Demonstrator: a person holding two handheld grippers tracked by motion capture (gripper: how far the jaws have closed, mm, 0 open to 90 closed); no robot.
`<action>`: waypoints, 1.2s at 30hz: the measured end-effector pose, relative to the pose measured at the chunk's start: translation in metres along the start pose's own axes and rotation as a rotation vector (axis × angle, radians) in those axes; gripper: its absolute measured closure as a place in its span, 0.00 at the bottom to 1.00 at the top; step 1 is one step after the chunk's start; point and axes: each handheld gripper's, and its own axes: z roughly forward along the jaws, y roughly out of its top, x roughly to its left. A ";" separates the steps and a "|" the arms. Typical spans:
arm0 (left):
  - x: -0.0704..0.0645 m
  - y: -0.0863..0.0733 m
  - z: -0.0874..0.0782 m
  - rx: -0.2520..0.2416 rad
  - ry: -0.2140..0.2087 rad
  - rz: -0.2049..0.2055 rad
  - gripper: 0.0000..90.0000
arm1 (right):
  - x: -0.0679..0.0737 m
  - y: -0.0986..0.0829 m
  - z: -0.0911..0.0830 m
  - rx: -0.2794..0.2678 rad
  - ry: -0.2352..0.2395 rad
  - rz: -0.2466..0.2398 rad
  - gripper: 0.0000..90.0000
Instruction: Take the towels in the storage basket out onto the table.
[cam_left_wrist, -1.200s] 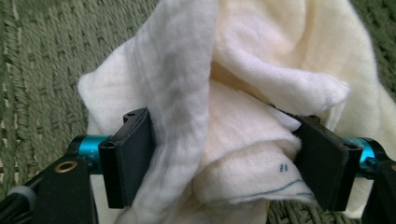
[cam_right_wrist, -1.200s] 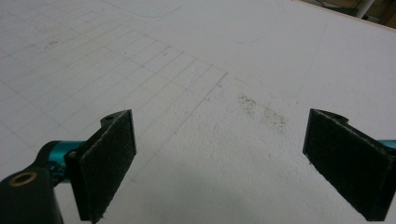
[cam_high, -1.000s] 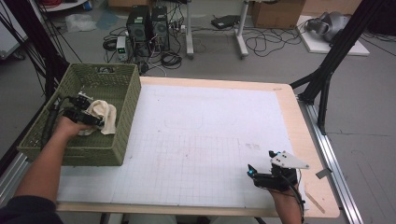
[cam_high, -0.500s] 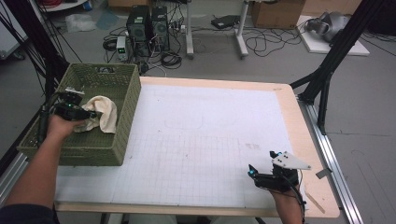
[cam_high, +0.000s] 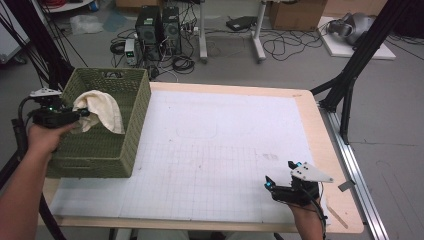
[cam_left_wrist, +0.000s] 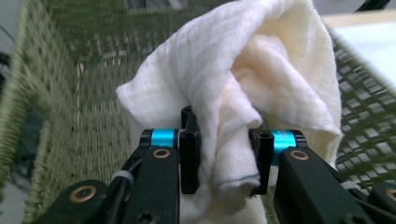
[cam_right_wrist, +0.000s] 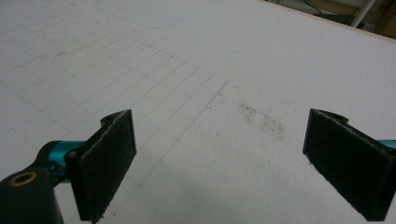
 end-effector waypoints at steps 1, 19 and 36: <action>-0.001 0.003 -0.009 -0.033 -0.010 -0.005 0.80 | 0.000 0.000 0.000 -0.002 0.000 0.000 0.10; -0.031 0.030 -0.059 -0.238 -0.133 0.022 0.80 | 0.000 0.002 -0.001 -0.009 -0.001 0.004 0.10; -0.110 0.054 -0.055 -0.317 -0.347 0.140 0.80 | 0.001 0.003 -0.001 -0.012 0.002 -0.002 0.10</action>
